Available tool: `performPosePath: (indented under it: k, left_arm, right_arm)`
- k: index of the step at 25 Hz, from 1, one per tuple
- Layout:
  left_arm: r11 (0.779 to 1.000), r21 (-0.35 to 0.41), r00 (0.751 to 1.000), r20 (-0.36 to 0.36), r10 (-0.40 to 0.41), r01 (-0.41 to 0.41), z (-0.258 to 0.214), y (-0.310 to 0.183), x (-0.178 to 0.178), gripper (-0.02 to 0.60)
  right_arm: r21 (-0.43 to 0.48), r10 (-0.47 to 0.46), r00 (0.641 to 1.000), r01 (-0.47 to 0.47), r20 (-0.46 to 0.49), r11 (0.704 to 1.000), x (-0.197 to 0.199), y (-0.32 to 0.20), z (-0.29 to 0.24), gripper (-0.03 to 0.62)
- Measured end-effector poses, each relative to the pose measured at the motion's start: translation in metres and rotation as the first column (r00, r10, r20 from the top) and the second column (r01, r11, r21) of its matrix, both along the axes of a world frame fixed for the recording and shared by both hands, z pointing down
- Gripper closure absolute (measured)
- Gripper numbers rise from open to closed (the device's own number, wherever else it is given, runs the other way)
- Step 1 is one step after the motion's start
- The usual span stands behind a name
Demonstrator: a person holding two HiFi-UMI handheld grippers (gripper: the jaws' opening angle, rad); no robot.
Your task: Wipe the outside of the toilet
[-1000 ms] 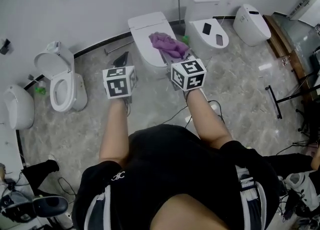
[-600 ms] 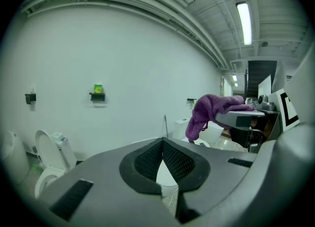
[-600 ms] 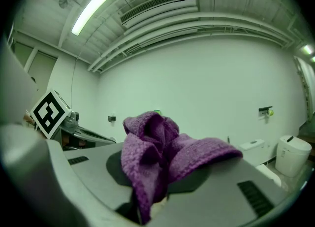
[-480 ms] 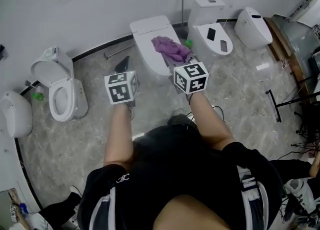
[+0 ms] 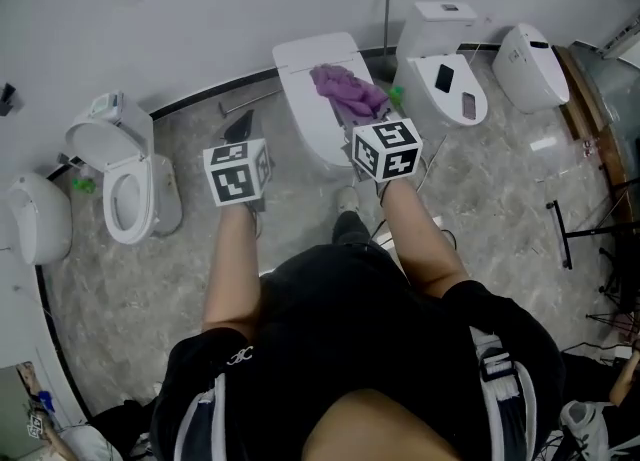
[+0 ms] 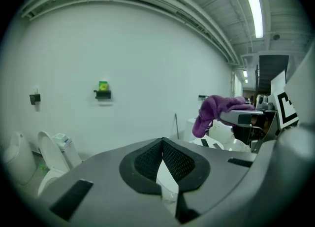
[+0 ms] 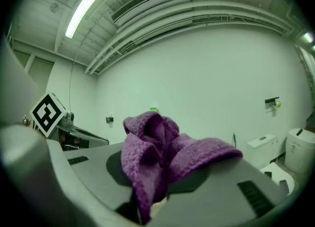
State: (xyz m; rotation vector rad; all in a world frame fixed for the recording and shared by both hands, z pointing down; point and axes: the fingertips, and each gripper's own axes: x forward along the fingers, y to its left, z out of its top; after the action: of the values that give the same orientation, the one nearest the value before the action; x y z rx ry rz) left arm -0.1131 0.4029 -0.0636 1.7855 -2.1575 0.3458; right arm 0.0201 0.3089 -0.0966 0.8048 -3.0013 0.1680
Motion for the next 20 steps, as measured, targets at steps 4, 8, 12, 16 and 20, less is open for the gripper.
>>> performPosePath:
  k: [4, 8, 12, 16, 20]
  left_arm:
    - [1.000, -0.005, 1.000, 0.017, -0.003, 0.003, 0.000, -0.060, -0.013, 0.575]
    - [1.000, -0.009, 1.000, 0.001, -0.025, 0.025, -0.006, -0.130, -0.026, 0.575]
    - [0.998, -0.022, 0.998, -0.006, -0.058, 0.058, -0.006, -0.198, -0.035, 0.575]
    - [0.995, -0.066, 0.997, -0.013, -0.070, 0.069, 0.011, -0.247, -0.039, 0.575]
    - [0.989, -0.111, 0.994, -0.033, -0.103, 0.099, 0.036, -0.274, -0.048, 0.575]
  right_arm:
    - [-0.016, -0.016, 1.000, 0.016, 0.003, 1.000, -0.013, -0.058, 0.011, 0.497]
    - [-0.034, -0.055, 0.998, 0.054, -0.033, 0.998, -0.027, -0.122, 0.017, 0.497]
    - [-0.056, -0.103, 0.993, 0.099, -0.062, 0.993, -0.036, -0.190, 0.025, 0.497]
    - [-0.083, -0.139, 0.986, 0.132, -0.096, 0.988, -0.052, -0.245, 0.039, 0.497]
    - [-0.100, -0.210, 0.969, 0.197, -0.130, 0.975, -0.074, -0.276, 0.061, 0.497]
